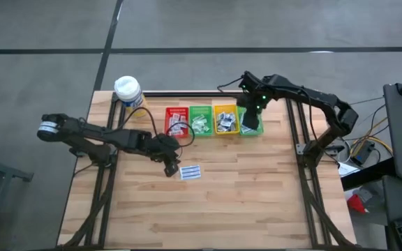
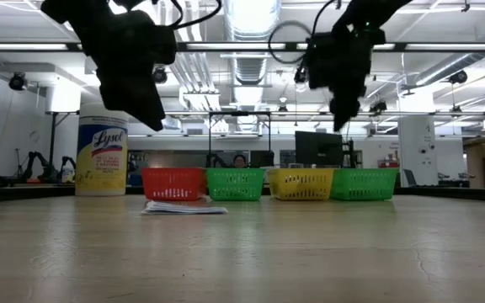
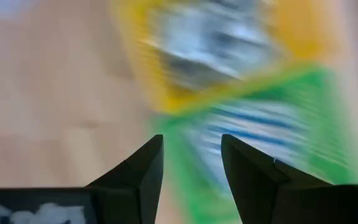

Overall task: Pick & Place First Aid Supplies
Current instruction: Put the blue fingertip bandage into the right green bin

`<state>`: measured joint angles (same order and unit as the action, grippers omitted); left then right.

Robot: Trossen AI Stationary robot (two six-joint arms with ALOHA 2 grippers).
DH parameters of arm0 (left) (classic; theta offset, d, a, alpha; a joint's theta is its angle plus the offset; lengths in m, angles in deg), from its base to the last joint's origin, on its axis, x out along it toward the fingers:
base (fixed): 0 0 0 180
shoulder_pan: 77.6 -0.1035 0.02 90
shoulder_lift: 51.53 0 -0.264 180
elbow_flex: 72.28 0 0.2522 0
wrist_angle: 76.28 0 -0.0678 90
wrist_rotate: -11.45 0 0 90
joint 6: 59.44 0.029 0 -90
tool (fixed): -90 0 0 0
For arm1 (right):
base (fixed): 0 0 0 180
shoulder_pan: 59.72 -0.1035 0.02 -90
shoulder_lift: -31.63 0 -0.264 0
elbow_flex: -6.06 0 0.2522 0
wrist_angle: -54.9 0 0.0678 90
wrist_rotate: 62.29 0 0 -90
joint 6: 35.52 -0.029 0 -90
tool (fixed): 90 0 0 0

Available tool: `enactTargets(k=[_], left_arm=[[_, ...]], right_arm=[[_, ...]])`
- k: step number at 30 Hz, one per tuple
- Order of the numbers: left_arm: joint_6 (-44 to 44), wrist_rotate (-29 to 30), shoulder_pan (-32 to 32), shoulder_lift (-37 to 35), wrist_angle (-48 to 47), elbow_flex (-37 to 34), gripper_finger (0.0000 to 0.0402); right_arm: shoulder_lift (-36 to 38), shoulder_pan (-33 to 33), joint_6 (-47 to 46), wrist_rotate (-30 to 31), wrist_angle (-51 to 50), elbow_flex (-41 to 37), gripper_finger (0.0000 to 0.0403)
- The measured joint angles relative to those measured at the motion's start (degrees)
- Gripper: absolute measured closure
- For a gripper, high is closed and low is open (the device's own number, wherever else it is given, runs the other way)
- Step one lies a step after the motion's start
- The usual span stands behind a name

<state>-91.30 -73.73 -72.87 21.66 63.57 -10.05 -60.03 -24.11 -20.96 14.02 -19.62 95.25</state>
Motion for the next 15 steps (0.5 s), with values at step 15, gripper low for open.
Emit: enactTargets(k=[15], left_arm=[[13.2, -0.3, 3.4, 3.1, 5.5, -2.3, 0.0259]], right_arm=[[5.0, -13.8, -5.7, -25.4, 11.7, -0.1, 0.0265]])
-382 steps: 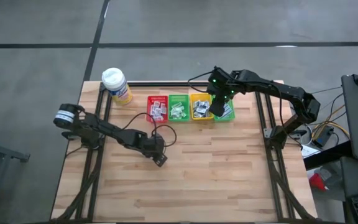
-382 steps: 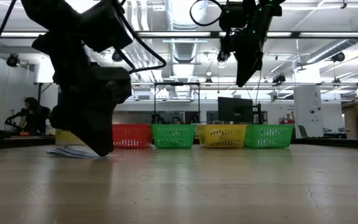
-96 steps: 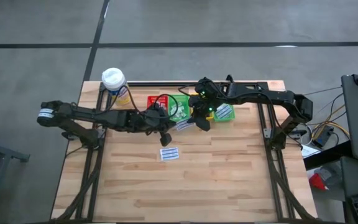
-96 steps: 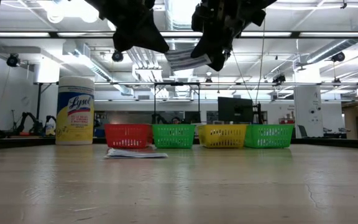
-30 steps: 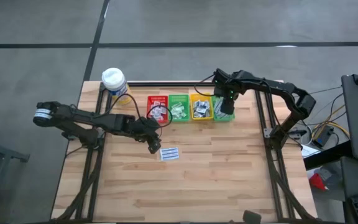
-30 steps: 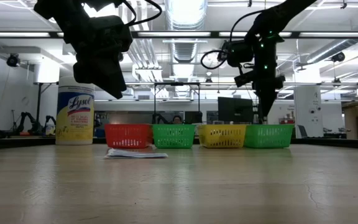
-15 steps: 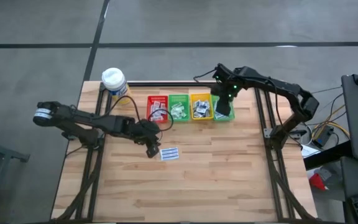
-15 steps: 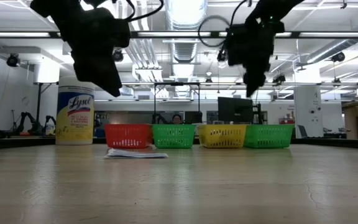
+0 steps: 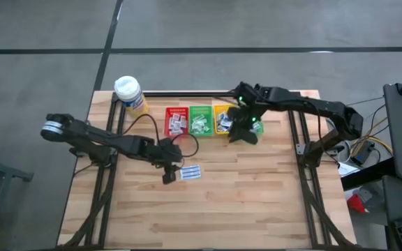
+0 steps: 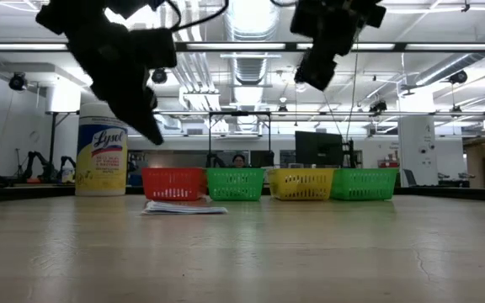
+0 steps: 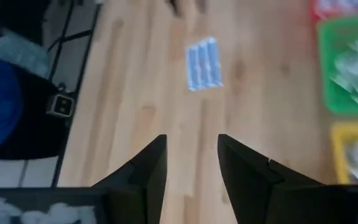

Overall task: Pick & Place First Aid Supplies
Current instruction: Put the blue fingertip bandage into the right green bin

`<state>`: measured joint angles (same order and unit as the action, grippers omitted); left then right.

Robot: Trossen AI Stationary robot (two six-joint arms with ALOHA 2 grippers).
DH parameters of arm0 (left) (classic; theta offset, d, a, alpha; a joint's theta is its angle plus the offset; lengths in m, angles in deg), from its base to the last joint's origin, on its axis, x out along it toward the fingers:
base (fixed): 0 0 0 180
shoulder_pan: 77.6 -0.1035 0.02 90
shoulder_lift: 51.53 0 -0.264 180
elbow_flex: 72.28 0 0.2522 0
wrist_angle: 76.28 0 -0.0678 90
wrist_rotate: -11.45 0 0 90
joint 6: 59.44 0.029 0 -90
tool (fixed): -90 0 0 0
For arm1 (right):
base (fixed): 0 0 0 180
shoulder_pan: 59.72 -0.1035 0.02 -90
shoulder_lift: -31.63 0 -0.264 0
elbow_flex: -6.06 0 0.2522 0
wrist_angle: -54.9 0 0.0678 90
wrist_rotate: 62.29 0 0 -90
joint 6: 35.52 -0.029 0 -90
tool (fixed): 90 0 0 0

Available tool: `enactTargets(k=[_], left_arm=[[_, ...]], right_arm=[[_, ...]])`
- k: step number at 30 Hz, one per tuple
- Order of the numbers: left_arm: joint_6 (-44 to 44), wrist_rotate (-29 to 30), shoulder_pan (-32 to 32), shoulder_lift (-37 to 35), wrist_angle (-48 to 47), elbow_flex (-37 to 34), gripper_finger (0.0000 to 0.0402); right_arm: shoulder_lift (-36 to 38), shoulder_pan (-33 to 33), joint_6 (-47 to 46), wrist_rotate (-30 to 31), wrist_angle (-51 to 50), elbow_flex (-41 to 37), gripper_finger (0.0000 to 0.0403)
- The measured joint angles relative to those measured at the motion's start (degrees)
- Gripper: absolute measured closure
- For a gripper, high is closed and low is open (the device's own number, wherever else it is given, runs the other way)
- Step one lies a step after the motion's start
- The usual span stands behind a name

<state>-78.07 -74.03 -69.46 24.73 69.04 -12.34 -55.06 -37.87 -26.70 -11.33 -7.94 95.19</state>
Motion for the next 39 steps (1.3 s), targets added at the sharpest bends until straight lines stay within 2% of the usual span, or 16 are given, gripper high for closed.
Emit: enactTargets(k=[6, 11, 18, 22, 31, 39], left_arm=[[-2.3, -0.7, 0.1, 2.1, 0.9, -2.8, 0.0259], [-4.8, -2.7, 0.2, 2.9, 0.9, -5.1, 0.0259], [-9.0, -5.5, 1.1, 2.6, 0.4, -6.3, 0.0259], [-9.7, -5.6, 1.7, 2.6, -2.2, -6.3, 0.0259], [-13.7, -5.6, 4.0, 2.1, -14.5, -6.3, 0.0259], [-22.3, -4.8, 8.3, -3.2, -18.9, -9.8, 0.0259]], right_arm=[[0.0, -7.3, -1.5, 0.9, 5.9, 0.0, 0.0266], [-0.5, -11.7, -4.6, 6.3, 10.7, 0.0, 0.0272], [-6.0, -17.8, -1.7, 11.9, 13.4, -0.1, 0.0272], [-11.0, -18.7, -0.9, 13.5, 15.5, 0.0, 0.0277], [-22.4, -18.7, -0.3, 13.7, 17.0, 4.1, 0.0294], [-30.4, -18.7, 1.1, 13.7, 16.9, 9.6, 0.0305]])
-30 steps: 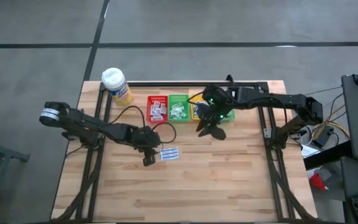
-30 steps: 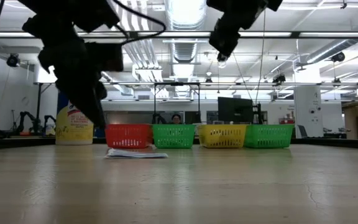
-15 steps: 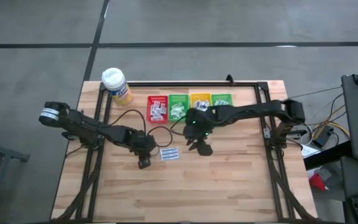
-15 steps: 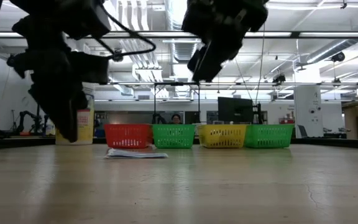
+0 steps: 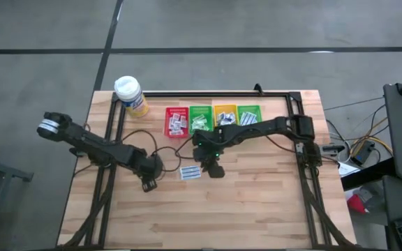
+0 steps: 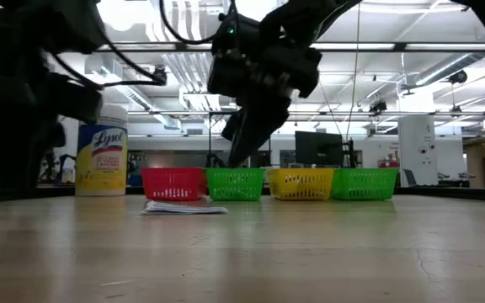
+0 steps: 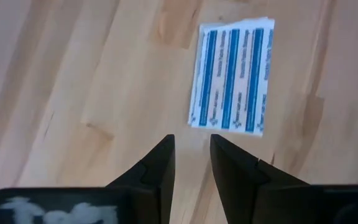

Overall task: Pick & Place First Aid Supplies
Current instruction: Put the blue fingertip bandage into the right green bin

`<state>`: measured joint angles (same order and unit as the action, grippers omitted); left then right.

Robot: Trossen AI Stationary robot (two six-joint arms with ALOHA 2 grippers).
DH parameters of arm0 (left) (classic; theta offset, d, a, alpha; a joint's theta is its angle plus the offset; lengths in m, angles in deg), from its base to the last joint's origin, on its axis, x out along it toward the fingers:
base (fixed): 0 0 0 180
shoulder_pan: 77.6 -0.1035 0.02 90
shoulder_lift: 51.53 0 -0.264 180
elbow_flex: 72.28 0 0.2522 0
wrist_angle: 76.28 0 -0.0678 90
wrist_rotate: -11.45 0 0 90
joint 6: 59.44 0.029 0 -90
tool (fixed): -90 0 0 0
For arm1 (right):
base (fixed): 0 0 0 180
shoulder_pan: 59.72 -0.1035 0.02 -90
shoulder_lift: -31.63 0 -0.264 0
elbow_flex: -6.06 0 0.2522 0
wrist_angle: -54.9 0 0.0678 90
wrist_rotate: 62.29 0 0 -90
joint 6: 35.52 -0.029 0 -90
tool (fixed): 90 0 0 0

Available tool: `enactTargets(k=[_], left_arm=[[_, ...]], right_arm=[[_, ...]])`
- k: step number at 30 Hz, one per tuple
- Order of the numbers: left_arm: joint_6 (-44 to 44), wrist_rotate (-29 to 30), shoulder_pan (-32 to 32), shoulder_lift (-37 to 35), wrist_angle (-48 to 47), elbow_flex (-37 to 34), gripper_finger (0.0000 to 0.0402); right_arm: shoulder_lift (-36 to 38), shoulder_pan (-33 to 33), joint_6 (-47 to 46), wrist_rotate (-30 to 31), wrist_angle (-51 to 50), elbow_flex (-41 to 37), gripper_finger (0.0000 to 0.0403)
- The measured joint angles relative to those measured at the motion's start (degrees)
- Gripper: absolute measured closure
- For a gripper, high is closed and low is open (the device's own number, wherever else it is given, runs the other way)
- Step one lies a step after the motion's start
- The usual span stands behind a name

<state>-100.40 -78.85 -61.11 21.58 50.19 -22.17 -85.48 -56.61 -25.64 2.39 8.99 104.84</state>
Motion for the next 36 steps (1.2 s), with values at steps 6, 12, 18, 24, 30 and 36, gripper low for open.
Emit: enactTargets(k=[6, 12, 18, 24, 30, 36], left_arm=[[-8.1, 2.6, 2.5, -7.8, 0.9, -4.1, 0.0259], [-10.2, 7.5, 4.4, -15.3, 1.0, -6.2, 0.0262], [-11.7, 11.7, 6.4, -22.8, 0.7, -8.4, 0.0262], [-11.7, 14.5, 6.7, -27.8, 0.7, -8.6, 0.0262], [-10.5, 16.3, 6.7, -29.0, 0.7, -8.6, 0.0262], [-10.5, 16.3, 6.7, -29.0, 1.3, -8.6, 0.0262]], right_arm=[[-4.0, 0.0, 1.0, 0.0, 1.4, 4.2, 0.0314], [-7.7, 0.0, 1.0, 0.0, 0.9, 8.0, 0.0327], [-10.1, -0.1, -1.0, 0.0, 1.0, 9.3, 0.0335], [-11.3, -0.1, -3.7, 2.3, -2.0, 9.1, 0.0328], [-10.9, -0.1, -3.7, 6.0, -9.3, 9.1, 0.0334], [-10.4, -0.9, -3.9, 5.6, -14.7, 8.9, 0.0339]])
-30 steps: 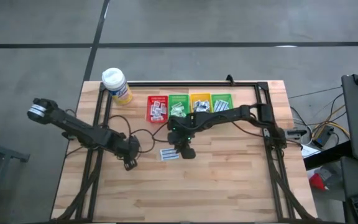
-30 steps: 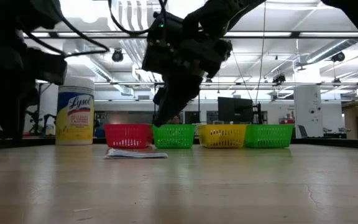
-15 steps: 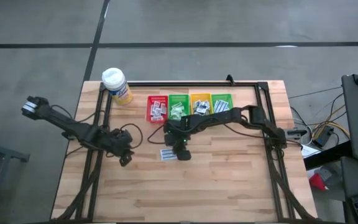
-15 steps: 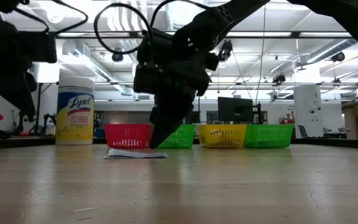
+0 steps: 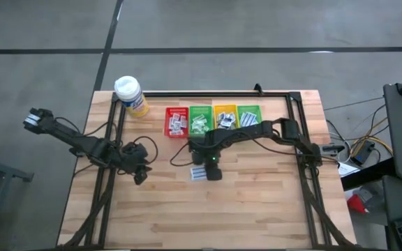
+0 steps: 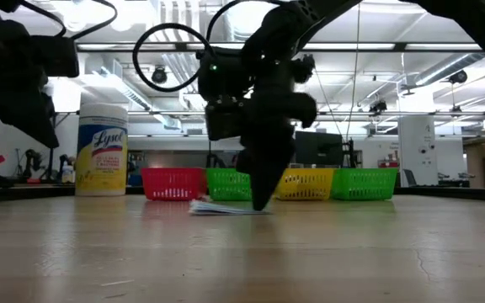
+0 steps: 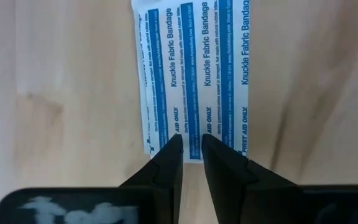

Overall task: Pick & Place First Aid Supplies
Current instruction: Put the blue fingertip bandage into the right green bin

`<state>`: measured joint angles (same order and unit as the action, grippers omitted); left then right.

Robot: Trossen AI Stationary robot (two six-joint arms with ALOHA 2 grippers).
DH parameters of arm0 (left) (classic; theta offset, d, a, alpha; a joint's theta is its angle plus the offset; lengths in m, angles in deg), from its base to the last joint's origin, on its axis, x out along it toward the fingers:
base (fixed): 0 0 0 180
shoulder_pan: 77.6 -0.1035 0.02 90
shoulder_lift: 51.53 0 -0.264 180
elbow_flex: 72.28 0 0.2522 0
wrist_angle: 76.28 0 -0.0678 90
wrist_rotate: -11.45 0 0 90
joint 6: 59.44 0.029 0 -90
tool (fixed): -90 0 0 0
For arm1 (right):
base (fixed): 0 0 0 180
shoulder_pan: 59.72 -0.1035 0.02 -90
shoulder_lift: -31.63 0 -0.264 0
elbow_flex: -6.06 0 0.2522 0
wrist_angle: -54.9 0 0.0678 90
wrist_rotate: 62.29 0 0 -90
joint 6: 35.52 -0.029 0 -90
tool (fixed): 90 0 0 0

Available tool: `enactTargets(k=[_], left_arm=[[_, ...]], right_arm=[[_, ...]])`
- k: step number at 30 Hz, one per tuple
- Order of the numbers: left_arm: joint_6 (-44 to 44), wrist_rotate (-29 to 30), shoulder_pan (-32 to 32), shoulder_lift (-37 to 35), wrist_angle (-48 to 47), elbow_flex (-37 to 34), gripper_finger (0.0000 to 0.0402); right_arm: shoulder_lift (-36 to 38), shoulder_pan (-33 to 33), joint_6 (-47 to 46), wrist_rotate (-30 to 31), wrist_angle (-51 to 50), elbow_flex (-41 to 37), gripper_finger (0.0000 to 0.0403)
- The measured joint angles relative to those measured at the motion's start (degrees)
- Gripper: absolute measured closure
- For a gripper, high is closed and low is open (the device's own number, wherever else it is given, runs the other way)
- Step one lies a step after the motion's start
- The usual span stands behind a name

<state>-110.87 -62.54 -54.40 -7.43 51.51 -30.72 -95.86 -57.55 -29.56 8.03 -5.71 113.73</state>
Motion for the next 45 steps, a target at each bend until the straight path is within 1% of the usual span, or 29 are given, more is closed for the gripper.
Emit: enactTargets(k=[3, 6, 8, 11, 17, 23, 29, 33, 36, 41, 45], left_arm=[[0.6, 0.0, 0.0, 0.0, 1.4, 0.0, 0.0262], [1.0, 0.2, 0.0, 0.1, 1.5, 0.0, 0.0262], [1.1, 1.0, 0.0, 0.1, 1.6, 0.0, 0.0262], [1.1, 1.3, 0.0, 0.2, 1.9, 0.0, 0.0262], [1.9, 1.8, 0.0, 0.3, 5.1, 0.0, 0.0264], [2.0, 2.1, 0.0, 0.3, 5.6, 0.0, 0.0264], [2.3, 2.4, 0.0, 0.3, 5.7, 0.0, 0.0264], [2.4, 3.4, 0.0, 0.3, 5.4, 0.0, 0.0264], [2.3, 3.7, 0.0, 0.3, 5.5, 0.0, 0.0264], [1.9, 3.7, 0.0, 0.3, 6.0, 0.0, 0.0264], [1.8, 3.7, 0.0, 0.3, 6.5, 0.0, 0.0264]], right_arm=[[0.1, -1.1, 1.3, -0.4, -4.7, 0.0, 0.0336], [0.2, -2.4, 5.5, -0.6, -8.7, -0.1, 0.0332], [0.4, -3.1, 7.3, -0.6, -7.9, -0.1, 0.0331], [0.6, -3.6, 7.4, -0.4, -5.1, 0.0, 0.0332], [2.5, -3.5, 8.2, 0.4, -4.8, 0.7, 0.0340], [3.9, -3.9, 9.7, 0.4, -4.7, 2.4, 0.0338], [3.8, -4.2, 14.3, 0.3, -1.1, 5.2, 0.0324], [3.7, -4.5, 16.5, 0.4, 1.8, 5.3, 0.0307], [3.4, -4.6, 18.2, 0.3, 1.7, 5.1, 0.0293], [1.4, -4.7, 19.7, 0.4, 3.0, 5.1, 0.0273], [0.0, -4.7, 19.8, 1.7, 4.6, 5.2, 0.0265]])
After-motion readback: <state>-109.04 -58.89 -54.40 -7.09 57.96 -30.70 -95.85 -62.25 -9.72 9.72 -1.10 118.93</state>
